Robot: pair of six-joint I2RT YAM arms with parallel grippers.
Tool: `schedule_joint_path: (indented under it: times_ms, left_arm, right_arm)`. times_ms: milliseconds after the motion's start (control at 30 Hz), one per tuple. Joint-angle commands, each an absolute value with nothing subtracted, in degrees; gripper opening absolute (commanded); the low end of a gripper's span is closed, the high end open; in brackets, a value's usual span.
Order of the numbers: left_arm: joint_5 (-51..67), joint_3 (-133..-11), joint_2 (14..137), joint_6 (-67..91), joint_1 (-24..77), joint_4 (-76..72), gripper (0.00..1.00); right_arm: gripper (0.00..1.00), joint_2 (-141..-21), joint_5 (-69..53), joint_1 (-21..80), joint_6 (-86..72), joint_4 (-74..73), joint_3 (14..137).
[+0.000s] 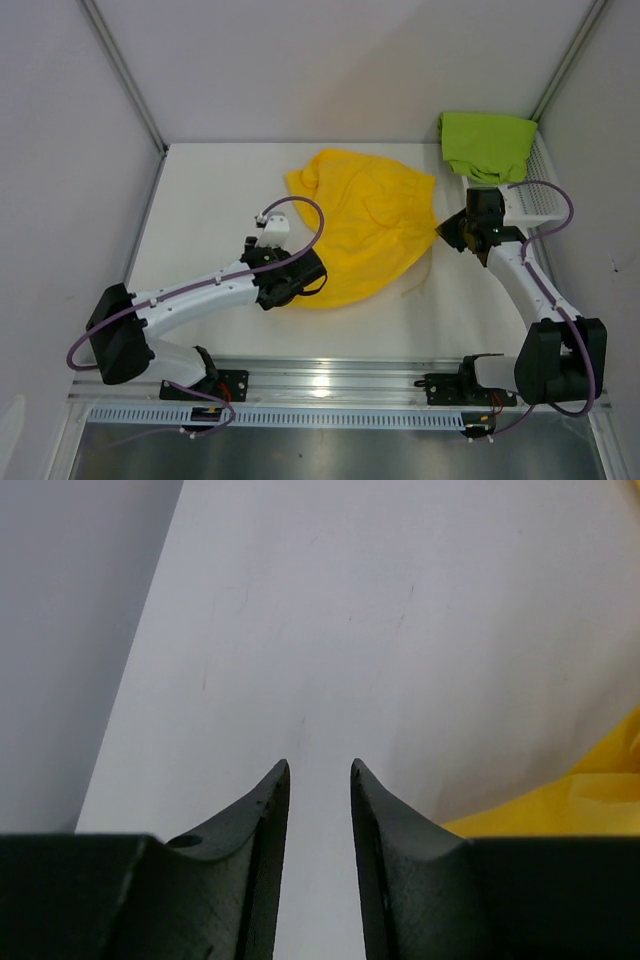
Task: Fold and stack the shorts
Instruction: Flatten the shorts out
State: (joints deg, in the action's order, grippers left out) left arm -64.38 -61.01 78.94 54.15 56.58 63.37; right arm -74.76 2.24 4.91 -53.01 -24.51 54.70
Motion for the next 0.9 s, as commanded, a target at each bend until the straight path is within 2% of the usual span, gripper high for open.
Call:
schedule_joint_path:
  times_ms: [0,100,133,167,200,267,367,533,700,867]
  left_arm:
    - [-62.9,-57.8,76.8,53.9,56.2,60.2,0.34]
    - [-52.7,-49.9,68.2,38.6,56.3,42.6,0.39]
    - [-45.7,-45.7,65.4,37.2,56.0,33.7,0.43]
    - [-42.7,-41.6,59.9,36.6,55.6,30.5,0.51]
    - [-40.1,-39.9,57.2,35.7,55.0,26.1,0.54]
    - [-35.3,-34.6,52.5,35.5,54.5,23.7,0.65]
    - [-33.8,-31.2,46.5,35.2,53.6,23.4,0.72]
    - [-24.7,-26.2,41.3,33.4,47.6,20.4,0.77]
    - [-8.2,-19.6,39.1,32.2,36.9,11.9,0.79]
    - [3.4,-14.9,39.6,32.2,29.8,4.1,0.79]
  right_arm:
    - [0.00,-70.2,5.5,5.8,-54.5,-22.9,52.4]
    - [0.00,-69.1,7.1,5.5,-54.3,-22.0,50.0]
    - [0.00,-69.1,7.2,5.4,-54.1,-22.0,49.9]
    - [0.00,-69.2,7.4,5.3,-54.0,-22.1,49.9]
    - [0.00,-69.4,7.5,5.3,-54.0,-22.2,50.0]
    - [0.00,-69.8,7.6,5.1,-53.8,-22.1,50.0]
    - [0.00,-70.5,7.9,4.9,-53.6,-21.5,50.4]
    - [0.00,-72.6,6.6,4.1,-52.6,-20.9,52.3]
    - [0.00,-74.4,7.4,3.0,-52.3,-21.5,53.5]
    - [0.00,-74.2,7.3,1.1,-51.6,-21.1,52.9]
